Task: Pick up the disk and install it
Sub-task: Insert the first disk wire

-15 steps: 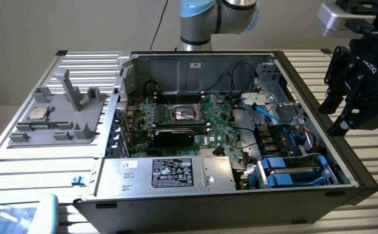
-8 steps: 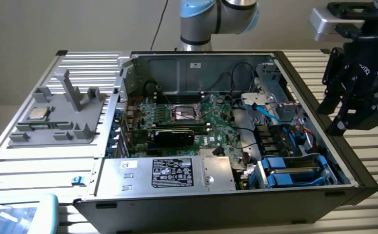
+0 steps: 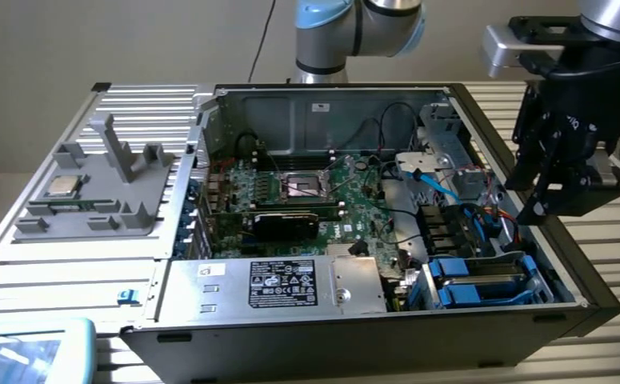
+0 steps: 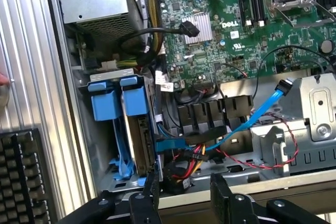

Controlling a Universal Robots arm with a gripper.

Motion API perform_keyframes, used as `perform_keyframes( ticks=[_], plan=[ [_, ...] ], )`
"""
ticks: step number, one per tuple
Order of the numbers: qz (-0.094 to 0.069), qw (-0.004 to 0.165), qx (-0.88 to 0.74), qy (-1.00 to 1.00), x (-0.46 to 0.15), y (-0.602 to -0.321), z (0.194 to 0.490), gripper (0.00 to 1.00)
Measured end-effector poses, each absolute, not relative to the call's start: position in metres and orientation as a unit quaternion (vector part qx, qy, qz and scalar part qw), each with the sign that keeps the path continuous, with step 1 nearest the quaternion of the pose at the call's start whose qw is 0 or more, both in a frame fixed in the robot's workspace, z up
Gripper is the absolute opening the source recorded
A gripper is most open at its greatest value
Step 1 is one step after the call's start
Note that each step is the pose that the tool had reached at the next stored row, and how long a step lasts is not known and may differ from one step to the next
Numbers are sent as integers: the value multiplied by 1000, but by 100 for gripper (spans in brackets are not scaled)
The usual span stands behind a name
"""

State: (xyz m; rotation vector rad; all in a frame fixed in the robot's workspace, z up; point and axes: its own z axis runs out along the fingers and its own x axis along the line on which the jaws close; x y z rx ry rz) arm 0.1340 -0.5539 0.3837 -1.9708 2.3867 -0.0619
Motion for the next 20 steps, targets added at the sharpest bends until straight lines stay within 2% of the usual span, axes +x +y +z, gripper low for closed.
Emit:
perform_keyframes(
  ticks=[20],
  plan=[
    [-22,24,-601,799,125,-544,352,51]
  ],
)
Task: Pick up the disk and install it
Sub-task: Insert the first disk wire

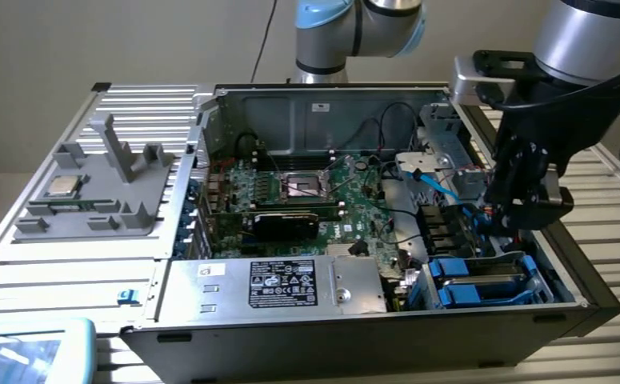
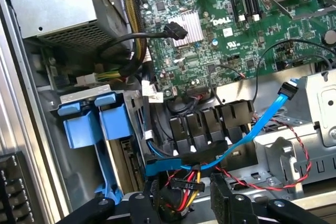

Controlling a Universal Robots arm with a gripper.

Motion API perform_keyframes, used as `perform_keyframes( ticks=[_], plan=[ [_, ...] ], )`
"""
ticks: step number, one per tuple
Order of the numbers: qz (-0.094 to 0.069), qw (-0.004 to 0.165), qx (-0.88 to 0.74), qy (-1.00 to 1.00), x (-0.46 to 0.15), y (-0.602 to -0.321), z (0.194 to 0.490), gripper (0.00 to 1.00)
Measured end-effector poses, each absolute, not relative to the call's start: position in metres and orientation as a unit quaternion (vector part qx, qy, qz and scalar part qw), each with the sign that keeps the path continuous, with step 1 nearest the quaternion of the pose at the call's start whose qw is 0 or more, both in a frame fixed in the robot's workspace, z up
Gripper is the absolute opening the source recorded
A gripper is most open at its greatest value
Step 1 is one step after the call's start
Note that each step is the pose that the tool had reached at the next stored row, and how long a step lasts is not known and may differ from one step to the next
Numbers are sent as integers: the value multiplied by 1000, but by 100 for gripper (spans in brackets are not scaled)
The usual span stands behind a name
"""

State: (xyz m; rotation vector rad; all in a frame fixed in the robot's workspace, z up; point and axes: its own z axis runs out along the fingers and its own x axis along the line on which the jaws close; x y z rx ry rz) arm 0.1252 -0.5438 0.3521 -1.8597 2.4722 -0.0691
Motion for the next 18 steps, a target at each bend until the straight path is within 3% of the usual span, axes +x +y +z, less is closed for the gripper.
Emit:
perform_keyframes(
  ticks=[15,18],
  plan=[
    [-25,26,-573,819,122,-539,345,51],
    [-26,27,-571,820,122,-539,345,43]
  ],
)
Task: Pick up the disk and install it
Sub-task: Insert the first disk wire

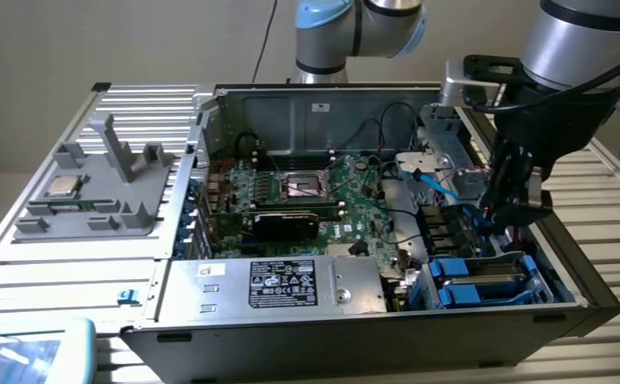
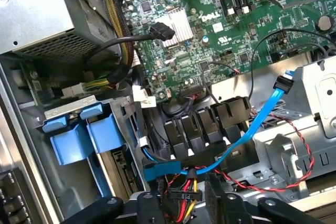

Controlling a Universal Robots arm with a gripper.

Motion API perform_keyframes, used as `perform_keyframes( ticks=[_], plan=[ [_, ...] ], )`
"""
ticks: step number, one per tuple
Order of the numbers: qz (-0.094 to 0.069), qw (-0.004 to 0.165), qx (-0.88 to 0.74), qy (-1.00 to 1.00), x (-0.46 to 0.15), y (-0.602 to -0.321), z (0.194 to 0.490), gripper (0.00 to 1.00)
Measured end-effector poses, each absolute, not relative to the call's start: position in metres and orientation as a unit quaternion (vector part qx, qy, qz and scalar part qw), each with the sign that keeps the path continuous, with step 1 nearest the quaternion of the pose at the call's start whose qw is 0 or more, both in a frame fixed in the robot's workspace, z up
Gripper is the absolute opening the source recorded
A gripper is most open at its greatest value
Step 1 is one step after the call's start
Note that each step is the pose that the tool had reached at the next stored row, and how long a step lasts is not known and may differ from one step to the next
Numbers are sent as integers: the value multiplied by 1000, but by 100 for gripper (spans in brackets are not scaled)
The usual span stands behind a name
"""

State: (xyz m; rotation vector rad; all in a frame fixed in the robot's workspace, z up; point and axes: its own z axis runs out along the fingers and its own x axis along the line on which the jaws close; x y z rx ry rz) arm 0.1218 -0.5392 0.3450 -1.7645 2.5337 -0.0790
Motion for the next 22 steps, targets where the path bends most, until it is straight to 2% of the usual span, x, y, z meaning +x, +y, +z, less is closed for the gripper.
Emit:
perform_keyframes(
  ticks=[1,2,11,15,22],
  plan=[
    [-26,27,-571,820,122,-539,345,36],
    [-26,27,-571,820,122,-539,345,35],
    [-31,25,-571,820,109,-527,348,35],
    [-45,21,-571,820,108,-527,350,35],
    [-80,13,-569,819,106,-527,350,35]
  ],
)
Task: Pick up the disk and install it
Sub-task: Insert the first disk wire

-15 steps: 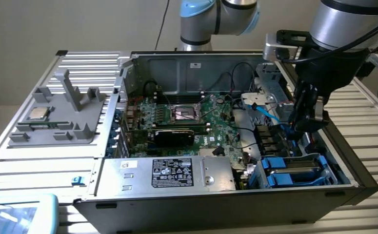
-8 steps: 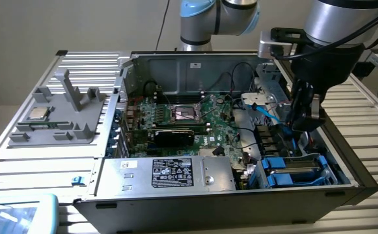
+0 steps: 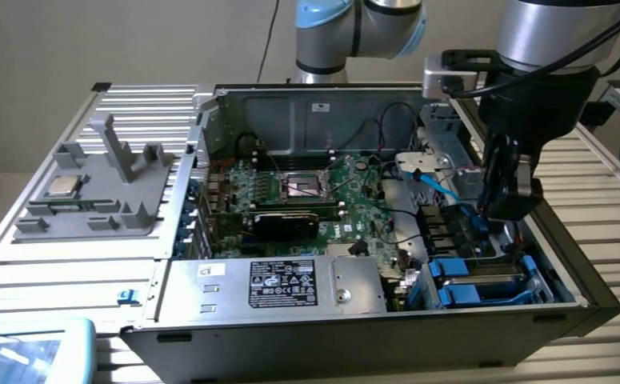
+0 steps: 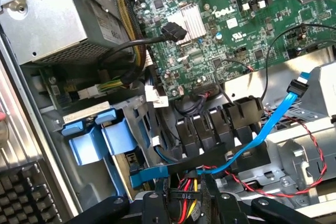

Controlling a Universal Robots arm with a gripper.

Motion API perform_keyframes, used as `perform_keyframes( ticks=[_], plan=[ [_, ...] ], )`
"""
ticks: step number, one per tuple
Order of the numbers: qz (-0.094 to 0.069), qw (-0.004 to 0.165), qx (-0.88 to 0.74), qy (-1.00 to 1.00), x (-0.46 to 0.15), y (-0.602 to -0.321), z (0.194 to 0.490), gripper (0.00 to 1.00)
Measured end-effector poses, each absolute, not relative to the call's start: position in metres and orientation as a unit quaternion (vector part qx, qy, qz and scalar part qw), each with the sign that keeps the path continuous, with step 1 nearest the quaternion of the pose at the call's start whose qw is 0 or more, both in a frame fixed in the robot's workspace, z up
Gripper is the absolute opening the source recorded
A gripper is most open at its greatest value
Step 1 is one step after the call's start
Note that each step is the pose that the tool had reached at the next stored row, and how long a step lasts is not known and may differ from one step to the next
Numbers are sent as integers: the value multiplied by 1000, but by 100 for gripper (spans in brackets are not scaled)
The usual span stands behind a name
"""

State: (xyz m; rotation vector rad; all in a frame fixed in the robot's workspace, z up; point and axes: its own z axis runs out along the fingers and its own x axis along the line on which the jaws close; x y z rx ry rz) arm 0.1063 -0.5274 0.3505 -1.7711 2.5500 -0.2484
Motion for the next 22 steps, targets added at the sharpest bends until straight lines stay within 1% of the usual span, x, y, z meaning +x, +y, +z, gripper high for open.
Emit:
perform_keyframes(
  ticks=[3,5,8,12,19,22],
  plan=[
    [-92,12,-568,818,105,-527,351,35],
    [-98,16,-567,818,104,-524,352,35],
    [-101,17,-567,817,102,-522,354,35],
    [-106,14,-565,818,98,-522,354,35],
    [-122,3,-559,820,97,-522,353,35],
    [-123,3,-559,820,97,-522,350,35]
  ],
)
